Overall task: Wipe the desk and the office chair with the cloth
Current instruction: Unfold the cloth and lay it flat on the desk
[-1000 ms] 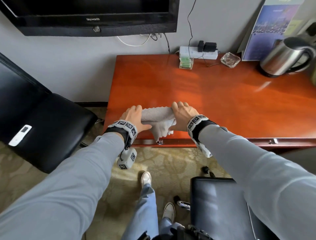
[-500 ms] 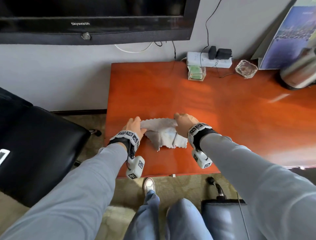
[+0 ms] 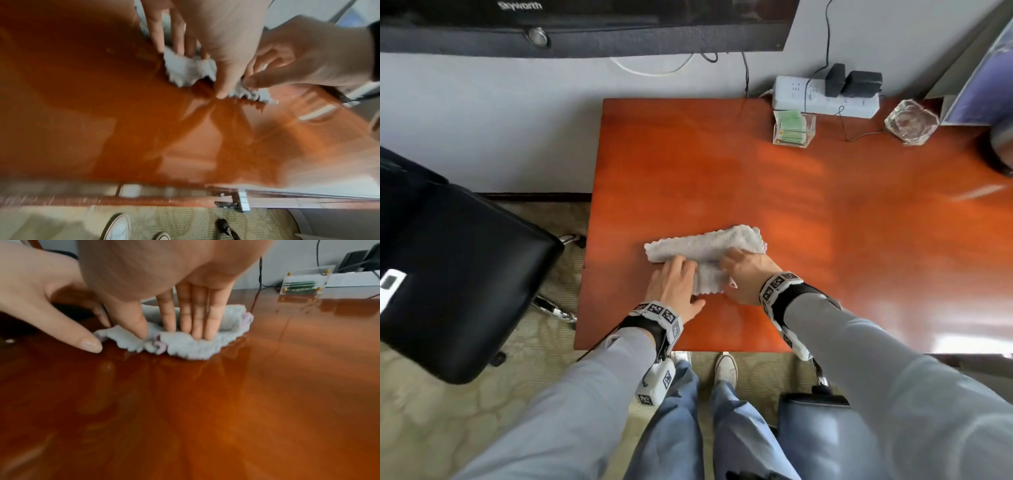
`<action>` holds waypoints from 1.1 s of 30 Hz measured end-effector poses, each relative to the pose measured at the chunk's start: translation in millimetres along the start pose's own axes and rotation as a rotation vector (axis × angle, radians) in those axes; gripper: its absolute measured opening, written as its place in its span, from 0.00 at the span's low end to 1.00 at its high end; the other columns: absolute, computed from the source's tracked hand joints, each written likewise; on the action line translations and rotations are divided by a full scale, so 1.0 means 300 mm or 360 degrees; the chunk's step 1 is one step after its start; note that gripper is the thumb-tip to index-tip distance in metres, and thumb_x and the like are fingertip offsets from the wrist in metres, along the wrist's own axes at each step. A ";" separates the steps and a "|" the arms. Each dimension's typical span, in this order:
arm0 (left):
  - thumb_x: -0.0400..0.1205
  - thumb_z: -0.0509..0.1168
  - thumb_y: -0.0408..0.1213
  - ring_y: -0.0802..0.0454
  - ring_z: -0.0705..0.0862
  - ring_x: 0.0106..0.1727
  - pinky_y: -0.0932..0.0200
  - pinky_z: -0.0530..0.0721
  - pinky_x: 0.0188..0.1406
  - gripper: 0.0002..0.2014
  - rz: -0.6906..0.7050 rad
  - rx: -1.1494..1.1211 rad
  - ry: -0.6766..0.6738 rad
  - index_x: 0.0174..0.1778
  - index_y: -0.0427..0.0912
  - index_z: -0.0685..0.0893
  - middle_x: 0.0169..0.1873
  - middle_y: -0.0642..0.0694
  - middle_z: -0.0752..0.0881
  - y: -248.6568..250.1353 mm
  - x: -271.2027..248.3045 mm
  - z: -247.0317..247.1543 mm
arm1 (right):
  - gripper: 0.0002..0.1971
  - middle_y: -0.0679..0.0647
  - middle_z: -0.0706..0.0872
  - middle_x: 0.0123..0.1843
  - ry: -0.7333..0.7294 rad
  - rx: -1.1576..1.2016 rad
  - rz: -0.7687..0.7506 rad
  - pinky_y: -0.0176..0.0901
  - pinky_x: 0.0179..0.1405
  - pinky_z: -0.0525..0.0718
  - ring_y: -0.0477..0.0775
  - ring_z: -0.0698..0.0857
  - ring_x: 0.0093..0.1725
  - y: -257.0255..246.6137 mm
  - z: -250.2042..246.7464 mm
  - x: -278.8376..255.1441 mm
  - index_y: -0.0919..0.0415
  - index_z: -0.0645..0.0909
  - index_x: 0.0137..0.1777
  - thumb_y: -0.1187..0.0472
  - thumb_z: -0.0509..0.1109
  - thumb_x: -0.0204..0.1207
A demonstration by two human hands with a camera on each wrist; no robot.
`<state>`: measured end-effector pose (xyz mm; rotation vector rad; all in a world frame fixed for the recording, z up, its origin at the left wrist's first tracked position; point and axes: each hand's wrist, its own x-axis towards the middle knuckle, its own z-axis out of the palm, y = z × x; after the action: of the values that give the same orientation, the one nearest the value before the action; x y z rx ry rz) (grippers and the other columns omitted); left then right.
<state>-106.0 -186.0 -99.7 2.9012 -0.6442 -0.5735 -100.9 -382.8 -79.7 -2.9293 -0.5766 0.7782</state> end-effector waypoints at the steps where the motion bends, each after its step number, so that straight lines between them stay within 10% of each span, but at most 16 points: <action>1: 0.74 0.72 0.58 0.49 0.77 0.64 0.50 0.80 0.59 0.30 -0.0016 -0.0009 0.0031 0.69 0.48 0.75 0.64 0.49 0.74 -0.002 -0.004 0.010 | 0.20 0.59 0.80 0.56 0.0081 -0.0019 -0.0022 0.49 0.36 0.86 0.64 0.85 0.46 0.000 0.025 0.000 0.61 0.82 0.59 0.53 0.74 0.70; 8: 0.83 0.63 0.47 0.48 0.77 0.68 0.45 0.80 0.57 0.19 0.0137 -0.0086 0.0131 0.69 0.49 0.82 0.71 0.51 0.75 -0.067 -0.021 -0.002 | 0.15 0.59 0.80 0.57 0.0350 0.0107 -0.0130 0.50 0.37 0.86 0.62 0.84 0.49 0.043 0.065 -0.020 0.59 0.83 0.54 0.51 0.65 0.74; 11: 0.84 0.64 0.42 0.48 0.81 0.54 0.47 0.83 0.53 0.10 0.0236 -0.0143 0.0253 0.56 0.45 0.88 0.60 0.49 0.81 -0.108 -0.013 -0.046 | 0.12 0.59 0.78 0.59 0.0383 0.0072 -0.0083 0.52 0.32 0.88 0.62 0.85 0.44 0.064 0.029 -0.021 0.62 0.82 0.57 0.56 0.65 0.80; 14: 0.81 0.69 0.41 0.51 0.80 0.47 0.50 0.84 0.50 0.07 -0.0012 -0.0257 0.0458 0.53 0.45 0.84 0.53 0.49 0.78 -0.140 0.046 -0.117 | 0.11 0.61 0.75 0.55 0.0670 0.0388 0.0356 0.53 0.29 0.83 0.65 0.83 0.41 0.092 -0.032 0.006 0.63 0.79 0.57 0.62 0.67 0.76; 18: 0.78 0.74 0.51 0.46 0.76 0.68 0.45 0.76 0.68 0.30 -0.0461 -0.0213 0.0101 0.74 0.48 0.74 0.69 0.46 0.73 -0.165 0.159 -0.165 | 0.26 0.56 0.80 0.63 0.0390 0.1020 0.1081 0.51 0.49 0.85 0.63 0.84 0.52 0.155 -0.097 0.082 0.54 0.76 0.70 0.48 0.70 0.71; 25: 0.80 0.73 0.47 0.48 0.85 0.53 0.50 0.83 0.55 0.07 -0.0568 -0.0381 -0.0115 0.50 0.54 0.83 0.51 0.50 0.87 -0.200 0.204 -0.175 | 0.20 0.59 0.89 0.56 0.0382 0.1074 0.0959 0.51 0.49 0.90 0.62 0.88 0.51 0.138 -0.151 0.124 0.54 0.82 0.68 0.57 0.64 0.77; 29: 0.80 0.75 0.43 0.52 0.85 0.44 0.59 0.79 0.43 0.09 -0.0488 -0.0563 -0.0002 0.53 0.52 0.83 0.44 0.51 0.88 -0.225 0.203 -0.242 | 0.09 0.59 0.87 0.43 0.0419 0.1060 0.0905 0.43 0.34 0.79 0.62 0.85 0.44 0.171 -0.231 0.117 0.62 0.87 0.50 0.59 0.69 0.76; 33: 0.80 0.74 0.48 0.48 0.85 0.41 0.56 0.84 0.43 0.09 -0.0313 -0.0509 0.0027 0.50 0.51 0.84 0.39 0.48 0.87 -0.226 0.198 -0.331 | 0.13 0.58 0.80 0.52 0.0407 0.1113 0.0954 0.43 0.43 0.75 0.59 0.78 0.46 0.199 -0.284 0.108 0.61 0.78 0.64 0.61 0.63 0.81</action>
<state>8.3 -147.4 -41.3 2.6768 -0.2377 -0.6097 -12.8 -422.9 -29.6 -2.4439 0.5219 0.4736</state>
